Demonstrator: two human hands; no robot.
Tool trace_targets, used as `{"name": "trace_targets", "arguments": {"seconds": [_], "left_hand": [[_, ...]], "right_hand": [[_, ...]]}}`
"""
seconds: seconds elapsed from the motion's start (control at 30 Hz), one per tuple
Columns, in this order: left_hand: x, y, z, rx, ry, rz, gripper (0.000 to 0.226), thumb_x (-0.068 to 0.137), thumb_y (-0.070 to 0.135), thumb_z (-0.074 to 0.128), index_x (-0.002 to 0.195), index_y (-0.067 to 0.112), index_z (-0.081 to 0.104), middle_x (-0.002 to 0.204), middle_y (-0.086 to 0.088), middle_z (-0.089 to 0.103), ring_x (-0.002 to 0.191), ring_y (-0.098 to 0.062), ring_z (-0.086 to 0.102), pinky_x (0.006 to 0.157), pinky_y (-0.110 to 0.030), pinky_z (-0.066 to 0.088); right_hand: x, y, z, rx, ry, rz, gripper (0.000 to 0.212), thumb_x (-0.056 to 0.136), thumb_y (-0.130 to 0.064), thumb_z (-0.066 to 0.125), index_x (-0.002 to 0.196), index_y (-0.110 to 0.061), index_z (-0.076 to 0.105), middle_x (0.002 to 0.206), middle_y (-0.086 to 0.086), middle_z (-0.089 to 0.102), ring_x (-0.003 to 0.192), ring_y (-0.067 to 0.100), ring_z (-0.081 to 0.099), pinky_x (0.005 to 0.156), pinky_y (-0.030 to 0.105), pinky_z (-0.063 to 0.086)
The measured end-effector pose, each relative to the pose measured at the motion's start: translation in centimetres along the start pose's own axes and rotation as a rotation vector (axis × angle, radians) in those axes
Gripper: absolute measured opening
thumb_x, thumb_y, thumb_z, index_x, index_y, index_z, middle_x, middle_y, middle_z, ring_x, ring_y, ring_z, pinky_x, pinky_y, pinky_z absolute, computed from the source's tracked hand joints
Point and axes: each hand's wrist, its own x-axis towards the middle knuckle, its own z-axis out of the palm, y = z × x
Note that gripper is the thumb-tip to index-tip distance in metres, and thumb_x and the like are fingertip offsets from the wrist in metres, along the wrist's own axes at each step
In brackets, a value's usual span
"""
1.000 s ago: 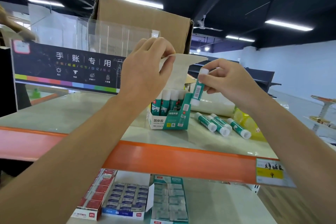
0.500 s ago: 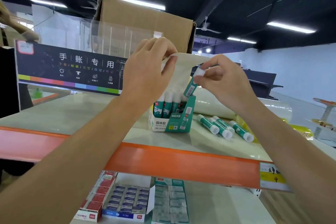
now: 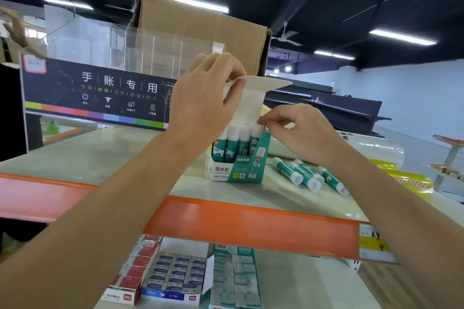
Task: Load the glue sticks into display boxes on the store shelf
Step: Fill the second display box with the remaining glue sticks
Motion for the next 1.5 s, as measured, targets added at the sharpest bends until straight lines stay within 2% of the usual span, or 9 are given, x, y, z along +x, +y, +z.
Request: {"name": "trace_targets", "arguments": {"seconds": [0.13, 0.2, 0.33, 0.7, 0.83, 1.0, 1.23, 1.4, 1.5], "left_hand": [[-0.1, 0.1, -0.2, 0.01, -0.009, 0.002, 0.004, 0.087, 0.017, 0.06, 0.087, 0.014, 0.058, 0.083, 0.015, 0.046, 0.074, -0.007, 0.04, 0.06, -0.01, 0.025], [-0.1, 0.1, -0.2, 0.007, -0.009, 0.004, 0.003, 0.086, 0.017, 0.06, 0.087, 0.014, 0.058, 0.082, 0.014, 0.047, 0.073, -0.007, 0.041, 0.06, -0.009, 0.025], [-0.1, 0.4, -0.3, 0.009, -0.014, 0.006, 0.003, 0.087, 0.017, 0.06, 0.087, 0.015, 0.057, 0.083, 0.015, 0.047, 0.074, -0.006, 0.041, 0.058, -0.015, 0.027], [-0.1, 0.5, -0.3, 0.015, -0.019, 0.013, 0.004, 0.087, 0.017, 0.061, 0.088, 0.016, 0.057, 0.084, 0.015, 0.046, 0.075, -0.006, 0.04, 0.061, -0.016, 0.026], [-0.1, 0.6, -0.3, 0.012, -0.008, 0.024, 0.004, 0.086, 0.016, 0.061, 0.087, 0.015, 0.058, 0.082, 0.01, 0.052, 0.074, -0.007, 0.04, 0.061, -0.021, 0.03], [-0.2, 0.2, -0.3, -0.008, 0.003, 0.026, 0.004, 0.084, 0.014, 0.062, 0.086, 0.014, 0.058, 0.081, 0.011, 0.052, 0.073, -0.008, 0.041, 0.061, -0.022, 0.032], [-0.1, 0.3, -0.2, 0.01, 0.013, 0.028, 0.003, 0.085, 0.016, 0.06, 0.086, 0.014, 0.058, 0.081, 0.015, 0.046, 0.074, -0.005, 0.039, 0.061, -0.018, 0.028], [-0.1, 0.3, -0.2, -0.001, 0.011, 0.03, 0.003, 0.084, 0.015, 0.061, 0.085, 0.013, 0.058, 0.08, 0.013, 0.048, 0.074, -0.004, 0.037, 0.06, -0.016, 0.026], [-0.2, 0.3, -0.3, -0.003, 0.007, 0.026, 0.004, 0.084, 0.014, 0.062, 0.085, 0.013, 0.058, 0.081, 0.015, 0.045, 0.074, -0.005, 0.038, 0.061, -0.019, 0.029]], "right_hand": [[0.0, 0.7, 0.1, 0.03, -0.014, 0.057, 0.055, 0.089, 0.005, 0.038, 0.084, -0.042, 0.066, 0.103, -0.007, 0.069, 0.088, 0.021, 0.066, 0.071, 0.022, 0.054], [-0.1, 0.8, 0.1, 0.051, -0.02, 0.054, 0.061, 0.087, 0.009, 0.034, 0.083, -0.041, 0.067, 0.107, -0.001, 0.07, 0.089, 0.021, 0.066, 0.076, 0.033, 0.055], [-0.6, 0.7, -0.2, 0.057, -0.04, 0.044, 0.058, 0.087, 0.013, 0.032, 0.099, -0.027, 0.072, 0.109, 0.001, 0.068, 0.094, 0.012, 0.063, 0.071, 0.023, 0.049], [-0.3, 0.5, 0.1, -0.079, -0.007, -0.006, 0.039, 0.09, -0.005, 0.043, 0.097, -0.031, 0.072, 0.114, -0.015, 0.067, 0.083, 0.022, 0.069, 0.08, 0.038, 0.056], [-0.1, 0.6, -0.2, -0.046, -0.014, -0.009, 0.033, 0.091, -0.007, 0.049, 0.098, -0.029, 0.073, 0.098, -0.02, 0.065, 0.096, 0.003, 0.062, 0.086, 0.017, 0.047], [0.1, 0.7, 0.0, -0.023, -0.001, -0.026, 0.026, 0.092, -0.013, 0.053, 0.1, -0.027, 0.074, 0.092, -0.021, 0.067, 0.087, -0.005, 0.061, 0.075, 0.0, 0.041], [-0.4, 0.5, -0.3, -0.025, -0.047, -0.056, 0.042, 0.084, 0.005, 0.044, 0.103, -0.018, 0.073, 0.101, -0.01, 0.069, 0.091, 0.007, 0.064, 0.083, 0.013, 0.049], [0.3, 0.4, -0.8, -0.032, -0.078, -0.04, 0.016, 0.089, -0.017, 0.057, 0.093, -0.023, 0.071, 0.093, -0.012, 0.07, 0.086, -0.001, 0.063, 0.078, 0.009, 0.047], [1.2, -0.2, -1.2, 0.063, -0.094, 0.039, 0.011, 0.088, -0.027, 0.065, 0.083, -0.018, 0.071, 0.078, -0.005, 0.074, 0.068, 0.002, 0.065, 0.072, 0.023, 0.053]]}}
